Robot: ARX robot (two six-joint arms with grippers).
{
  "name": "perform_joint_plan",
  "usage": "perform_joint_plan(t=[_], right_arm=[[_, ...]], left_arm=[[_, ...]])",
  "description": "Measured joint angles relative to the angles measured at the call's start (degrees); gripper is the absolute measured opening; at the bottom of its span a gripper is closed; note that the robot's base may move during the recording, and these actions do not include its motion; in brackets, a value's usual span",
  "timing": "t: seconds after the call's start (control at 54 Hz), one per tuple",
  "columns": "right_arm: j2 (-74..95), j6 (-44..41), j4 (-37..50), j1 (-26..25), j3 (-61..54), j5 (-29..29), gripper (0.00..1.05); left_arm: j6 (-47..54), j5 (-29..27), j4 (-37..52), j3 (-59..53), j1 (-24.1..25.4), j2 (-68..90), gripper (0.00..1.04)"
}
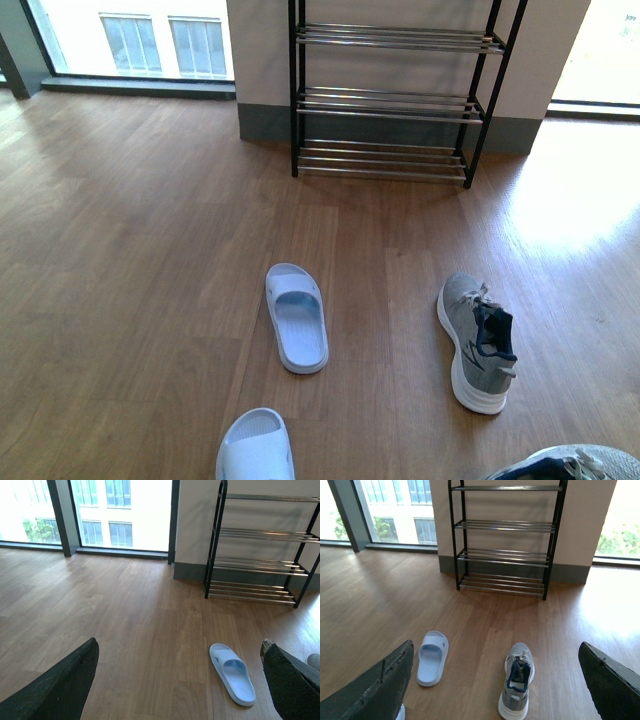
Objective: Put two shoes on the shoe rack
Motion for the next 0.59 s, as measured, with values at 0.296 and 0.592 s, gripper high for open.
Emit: perform_joint_plan(t=[0.296,0.592], right_arm=[[-0.02,0.00,0.00,0.00,0.00,0.15,0.96],[28.63,1.44,6.16,-7.04,5.20,4.66,0.96]], left_arm=[[0.00,0.07,0.00,0.00,0.00,0.00,0.95],[0.02,0.07,0.00,0.00,0.00,0.00,0.95]])
